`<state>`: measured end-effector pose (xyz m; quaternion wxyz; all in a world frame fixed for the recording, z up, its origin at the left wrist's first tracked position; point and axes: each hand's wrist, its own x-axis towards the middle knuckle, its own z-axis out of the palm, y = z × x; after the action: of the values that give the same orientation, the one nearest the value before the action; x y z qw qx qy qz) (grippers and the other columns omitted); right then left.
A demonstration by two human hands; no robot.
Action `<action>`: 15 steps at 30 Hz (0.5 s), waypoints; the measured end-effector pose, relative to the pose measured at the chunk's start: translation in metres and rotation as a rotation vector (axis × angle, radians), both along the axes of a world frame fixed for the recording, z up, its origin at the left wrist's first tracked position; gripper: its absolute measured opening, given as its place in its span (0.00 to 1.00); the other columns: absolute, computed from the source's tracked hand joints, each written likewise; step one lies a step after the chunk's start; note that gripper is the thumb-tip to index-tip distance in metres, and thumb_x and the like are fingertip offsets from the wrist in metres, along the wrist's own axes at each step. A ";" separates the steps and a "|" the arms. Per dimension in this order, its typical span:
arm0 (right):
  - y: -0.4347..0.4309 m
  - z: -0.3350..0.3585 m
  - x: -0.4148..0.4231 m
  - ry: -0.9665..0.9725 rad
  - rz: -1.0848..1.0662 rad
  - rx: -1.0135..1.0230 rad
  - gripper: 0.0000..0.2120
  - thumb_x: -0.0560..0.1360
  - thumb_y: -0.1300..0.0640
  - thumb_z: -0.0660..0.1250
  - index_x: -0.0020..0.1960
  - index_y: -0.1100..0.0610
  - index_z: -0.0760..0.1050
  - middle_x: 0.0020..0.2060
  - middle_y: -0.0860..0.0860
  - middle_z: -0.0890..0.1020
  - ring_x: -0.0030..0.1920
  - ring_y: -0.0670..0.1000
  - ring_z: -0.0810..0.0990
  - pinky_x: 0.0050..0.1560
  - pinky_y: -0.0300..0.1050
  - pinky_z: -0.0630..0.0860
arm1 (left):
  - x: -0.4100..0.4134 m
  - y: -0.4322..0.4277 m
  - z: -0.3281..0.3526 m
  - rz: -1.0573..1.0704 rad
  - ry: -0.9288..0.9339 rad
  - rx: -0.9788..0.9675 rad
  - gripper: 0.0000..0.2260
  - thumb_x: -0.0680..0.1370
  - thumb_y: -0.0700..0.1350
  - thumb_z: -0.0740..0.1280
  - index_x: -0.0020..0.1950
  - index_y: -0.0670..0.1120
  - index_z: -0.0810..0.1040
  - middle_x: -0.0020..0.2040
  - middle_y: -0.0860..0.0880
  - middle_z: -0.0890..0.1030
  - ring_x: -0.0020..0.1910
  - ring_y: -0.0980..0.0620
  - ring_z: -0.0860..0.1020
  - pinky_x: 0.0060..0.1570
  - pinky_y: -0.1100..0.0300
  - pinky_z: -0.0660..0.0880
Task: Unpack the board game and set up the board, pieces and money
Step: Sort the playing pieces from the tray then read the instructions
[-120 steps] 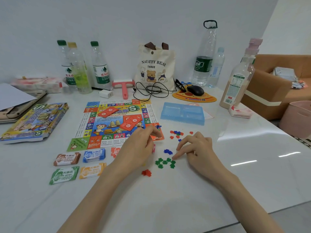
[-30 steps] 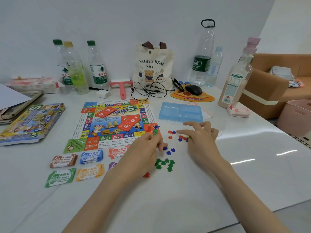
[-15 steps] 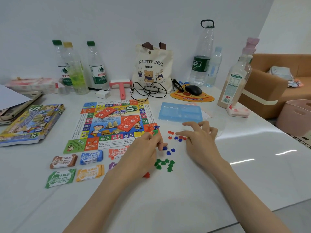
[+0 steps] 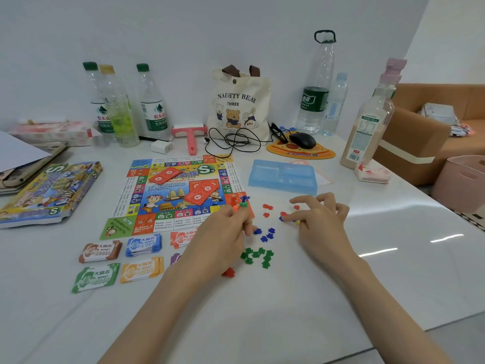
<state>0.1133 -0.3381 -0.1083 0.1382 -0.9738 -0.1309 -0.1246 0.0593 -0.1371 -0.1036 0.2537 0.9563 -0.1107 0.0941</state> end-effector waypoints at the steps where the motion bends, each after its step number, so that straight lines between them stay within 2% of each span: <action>1: 0.001 0.000 0.000 0.015 0.008 -0.013 0.21 0.80 0.63 0.58 0.58 0.40 0.80 0.68 0.40 0.70 0.65 0.49 0.58 0.61 0.47 0.50 | 0.000 0.000 0.000 -0.005 0.008 0.007 0.13 0.79 0.37 0.57 0.42 0.56 0.66 0.46 0.52 0.70 0.55 0.51 0.77 0.47 0.51 0.75; 5: 0.005 -0.002 0.000 0.031 0.104 0.102 0.28 0.78 0.69 0.55 0.51 0.38 0.83 0.65 0.37 0.71 0.62 0.45 0.58 0.58 0.43 0.50 | -0.002 -0.002 0.001 -0.022 0.031 0.019 0.14 0.79 0.37 0.56 0.41 0.57 0.66 0.47 0.51 0.70 0.55 0.50 0.77 0.48 0.50 0.74; 8: 0.004 -0.003 0.000 -0.003 0.114 0.205 0.28 0.77 0.69 0.56 0.47 0.38 0.83 0.63 0.36 0.73 0.58 0.42 0.57 0.54 0.40 0.49 | -0.002 -0.002 0.001 -0.020 0.051 0.018 0.14 0.79 0.37 0.56 0.42 0.57 0.66 0.48 0.52 0.70 0.55 0.51 0.76 0.48 0.51 0.74; 13: 0.002 -0.002 -0.002 0.039 0.122 0.044 0.26 0.78 0.68 0.56 0.53 0.39 0.82 0.66 0.37 0.71 0.64 0.47 0.58 0.59 0.43 0.50 | 0.000 0.000 -0.003 0.001 0.055 0.016 0.11 0.80 0.39 0.56 0.43 0.55 0.68 0.48 0.51 0.70 0.55 0.51 0.78 0.49 0.50 0.76; 15: 0.003 -0.004 -0.001 0.042 0.164 0.033 0.27 0.77 0.68 0.56 0.53 0.38 0.82 0.65 0.36 0.71 0.64 0.47 0.58 0.58 0.42 0.49 | -0.001 -0.001 -0.002 0.001 0.080 0.041 0.10 0.80 0.40 0.56 0.45 0.54 0.68 0.49 0.51 0.69 0.55 0.51 0.77 0.50 0.51 0.75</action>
<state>0.1119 -0.3353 -0.1124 0.1666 -0.9598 -0.2052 -0.0948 0.0584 -0.1380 -0.1060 0.2382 0.9644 -0.1020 0.0536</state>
